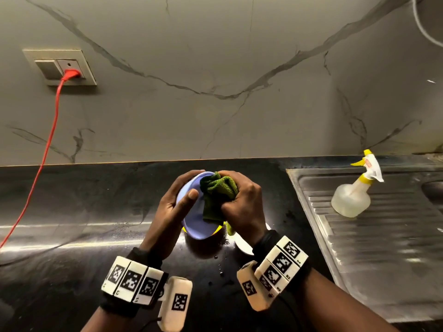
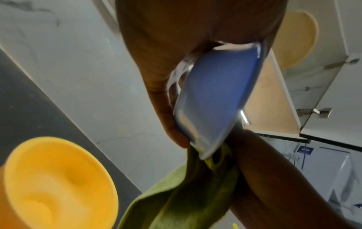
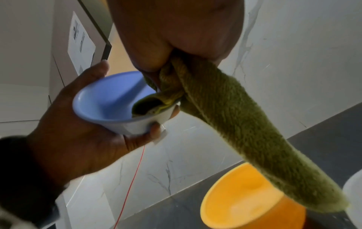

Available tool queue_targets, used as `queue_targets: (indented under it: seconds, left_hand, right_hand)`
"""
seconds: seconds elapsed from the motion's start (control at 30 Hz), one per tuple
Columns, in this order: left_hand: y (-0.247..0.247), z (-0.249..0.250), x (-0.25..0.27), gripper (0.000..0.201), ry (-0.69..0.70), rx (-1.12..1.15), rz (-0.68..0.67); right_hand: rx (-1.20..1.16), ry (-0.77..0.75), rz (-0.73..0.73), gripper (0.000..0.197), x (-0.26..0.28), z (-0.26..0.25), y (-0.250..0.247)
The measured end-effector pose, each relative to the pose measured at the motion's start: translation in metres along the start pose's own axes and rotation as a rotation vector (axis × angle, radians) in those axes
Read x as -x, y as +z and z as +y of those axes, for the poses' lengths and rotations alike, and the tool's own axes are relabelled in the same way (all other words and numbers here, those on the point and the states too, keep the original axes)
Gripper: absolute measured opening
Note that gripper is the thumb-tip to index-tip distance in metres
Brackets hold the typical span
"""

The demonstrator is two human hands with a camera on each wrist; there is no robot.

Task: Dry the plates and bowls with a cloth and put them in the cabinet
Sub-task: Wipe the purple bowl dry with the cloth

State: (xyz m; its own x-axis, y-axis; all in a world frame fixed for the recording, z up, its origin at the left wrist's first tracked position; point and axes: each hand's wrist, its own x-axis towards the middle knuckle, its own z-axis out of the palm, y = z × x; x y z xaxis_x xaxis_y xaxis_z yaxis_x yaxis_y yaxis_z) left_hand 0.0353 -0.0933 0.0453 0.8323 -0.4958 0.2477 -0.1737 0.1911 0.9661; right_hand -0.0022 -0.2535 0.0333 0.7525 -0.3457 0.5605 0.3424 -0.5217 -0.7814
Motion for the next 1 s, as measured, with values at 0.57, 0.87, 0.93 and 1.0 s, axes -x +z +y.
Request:
queue_targets:
  seconds: [0.57,0.87,0.93,1.0]
  left_hand:
    - [0.004,0.011,-0.005,0.083,-0.067,-0.024,-0.056]
    - [0.002,0.011,-0.007,0.053,-0.009,-0.057,-0.005]
    - [0.002,0.014,-0.008,0.051,-0.035,-0.086,-0.053]
    - [0.000,0.017,-0.010,0.051,-0.076,-0.071,-0.081]
  right_hand:
    - [-0.010,0.016,0.013,0.036,-0.002,-0.003,-0.010]
    - [-0.050,0.089,0.045,0.045,0.004,-0.007,-0.006]
    - [-0.043,-0.010,0.024,0.045,-0.007,-0.012,-0.012]
    - [-0.006,-0.094,-0.039,0.045,-0.013,-0.015,-0.014]
